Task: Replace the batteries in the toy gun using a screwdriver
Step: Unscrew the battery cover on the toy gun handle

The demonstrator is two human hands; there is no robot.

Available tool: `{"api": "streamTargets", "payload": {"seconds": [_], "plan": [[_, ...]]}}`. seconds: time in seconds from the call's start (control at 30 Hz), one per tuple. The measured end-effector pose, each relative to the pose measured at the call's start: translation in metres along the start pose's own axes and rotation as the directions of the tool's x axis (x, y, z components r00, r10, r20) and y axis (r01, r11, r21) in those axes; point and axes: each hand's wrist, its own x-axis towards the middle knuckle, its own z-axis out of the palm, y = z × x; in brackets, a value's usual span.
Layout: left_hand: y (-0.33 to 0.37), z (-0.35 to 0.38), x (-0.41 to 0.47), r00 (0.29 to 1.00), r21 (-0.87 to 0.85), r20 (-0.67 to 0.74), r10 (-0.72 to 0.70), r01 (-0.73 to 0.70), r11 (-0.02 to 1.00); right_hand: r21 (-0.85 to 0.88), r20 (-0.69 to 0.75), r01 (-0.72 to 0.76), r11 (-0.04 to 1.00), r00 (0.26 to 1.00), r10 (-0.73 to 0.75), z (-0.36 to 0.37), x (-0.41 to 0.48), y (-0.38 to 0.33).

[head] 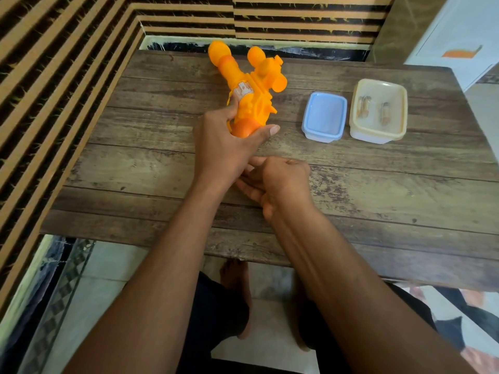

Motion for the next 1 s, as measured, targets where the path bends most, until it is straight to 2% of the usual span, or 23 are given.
{"api": "streamTargets", "payload": {"seconds": [0.27,0.57,1.0], "plan": [[0.0,-0.003,0.001,1.0,0.022,-0.012,-0.021,0.021,1.0,-0.043,0.049,-0.015,0.999,0.999,0.017,0.0,0.0,-0.004],[0.002,-0.005,0.002,0.998,-0.046,-0.01,-0.068,0.068,0.997,-0.024,0.171,-0.074,0.997,0.982,0.077,-0.009,0.001,-0.006],[0.002,-0.008,0.001,0.995,-0.097,0.012,-0.096,0.097,0.991,0.035,0.211,-0.066,0.997,0.976,0.057,-0.013,0.008,-0.003]]}}
